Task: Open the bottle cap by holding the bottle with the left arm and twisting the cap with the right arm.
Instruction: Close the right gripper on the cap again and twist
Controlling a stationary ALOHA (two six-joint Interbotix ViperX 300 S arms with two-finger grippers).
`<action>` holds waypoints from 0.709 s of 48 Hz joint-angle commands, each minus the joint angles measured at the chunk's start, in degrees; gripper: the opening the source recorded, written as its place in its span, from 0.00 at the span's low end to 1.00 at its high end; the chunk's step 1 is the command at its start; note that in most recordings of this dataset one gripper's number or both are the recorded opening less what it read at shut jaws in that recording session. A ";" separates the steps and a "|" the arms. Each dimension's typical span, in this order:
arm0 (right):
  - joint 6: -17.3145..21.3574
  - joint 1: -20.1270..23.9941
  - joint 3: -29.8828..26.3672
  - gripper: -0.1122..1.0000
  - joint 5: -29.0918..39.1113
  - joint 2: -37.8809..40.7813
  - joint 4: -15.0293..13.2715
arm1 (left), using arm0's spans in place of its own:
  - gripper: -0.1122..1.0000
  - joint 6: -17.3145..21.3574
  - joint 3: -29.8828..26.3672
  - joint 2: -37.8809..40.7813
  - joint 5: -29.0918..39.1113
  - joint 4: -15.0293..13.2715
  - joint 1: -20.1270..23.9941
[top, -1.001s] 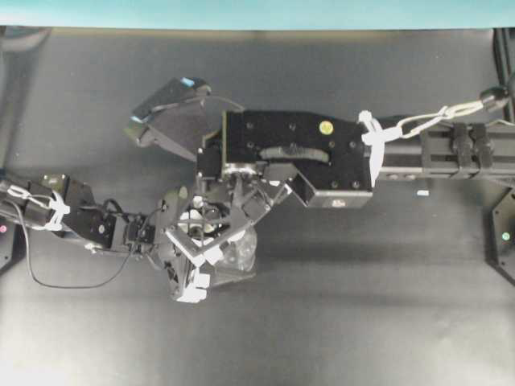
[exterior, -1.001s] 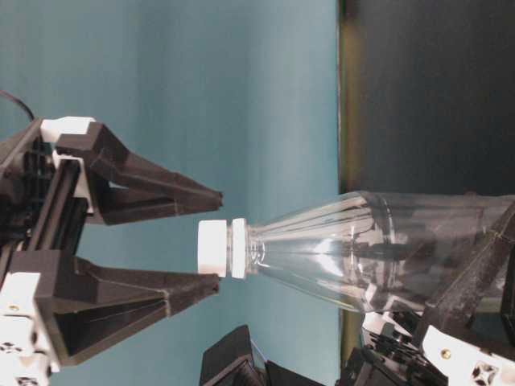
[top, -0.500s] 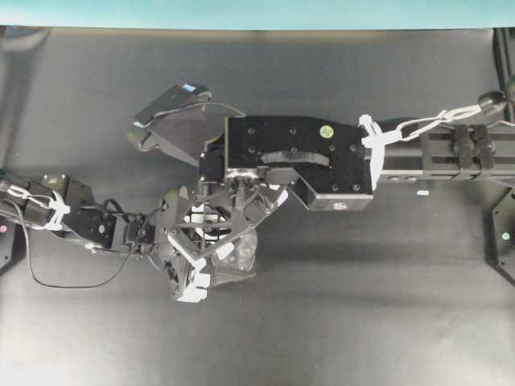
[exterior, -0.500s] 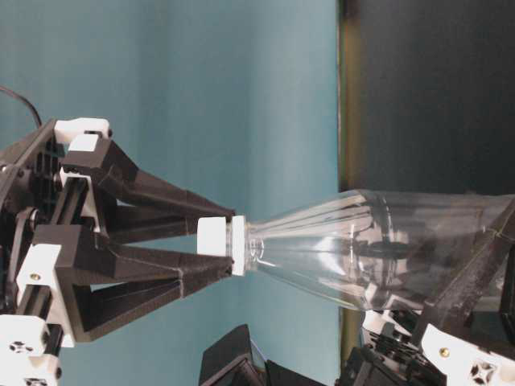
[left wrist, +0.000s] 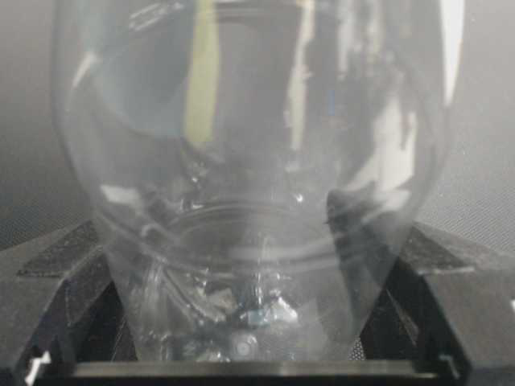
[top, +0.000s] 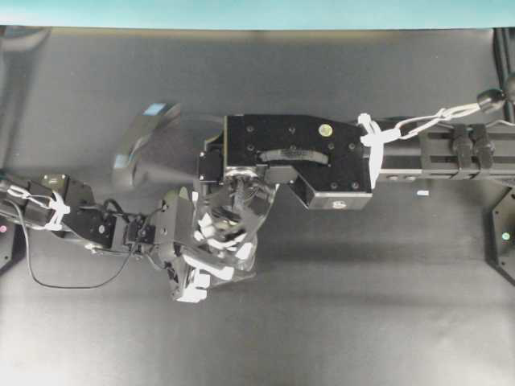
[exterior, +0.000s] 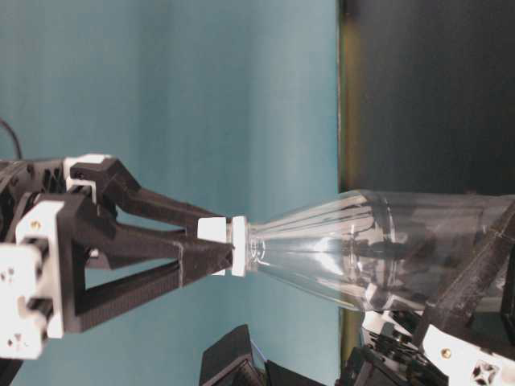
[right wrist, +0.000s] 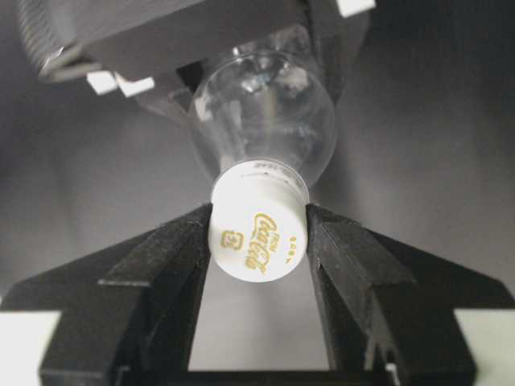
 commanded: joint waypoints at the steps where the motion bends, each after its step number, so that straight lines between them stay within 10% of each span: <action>1: -6.42 2.11 -0.62 0.42 0.00 -0.18 0.18 | 0.83 -0.18 -0.09 -0.09 0.35 0.18 -0.44; 34: -50.27 2.46 1.76 0.42 -2.81 -2.37 -0.44 | 0.83 -0.18 -2.02 0.00 0.35 0.26 -2.37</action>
